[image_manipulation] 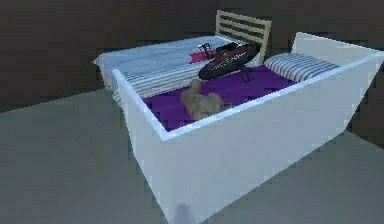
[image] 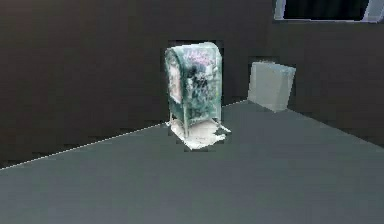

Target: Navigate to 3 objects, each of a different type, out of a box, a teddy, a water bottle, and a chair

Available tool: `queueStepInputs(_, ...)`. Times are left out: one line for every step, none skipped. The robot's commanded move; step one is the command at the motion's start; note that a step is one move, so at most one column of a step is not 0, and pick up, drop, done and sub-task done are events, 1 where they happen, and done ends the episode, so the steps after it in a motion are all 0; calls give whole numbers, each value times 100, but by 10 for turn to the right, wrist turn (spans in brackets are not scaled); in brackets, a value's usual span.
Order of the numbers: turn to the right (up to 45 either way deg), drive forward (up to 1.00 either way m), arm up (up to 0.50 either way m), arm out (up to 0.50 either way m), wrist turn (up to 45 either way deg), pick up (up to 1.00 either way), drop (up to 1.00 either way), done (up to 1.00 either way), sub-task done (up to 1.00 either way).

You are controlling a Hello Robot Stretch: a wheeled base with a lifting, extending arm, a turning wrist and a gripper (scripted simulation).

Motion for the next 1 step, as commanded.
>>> queueStepInputs(0, 100, 0, 0, 0, 0, 0, 0, 0)
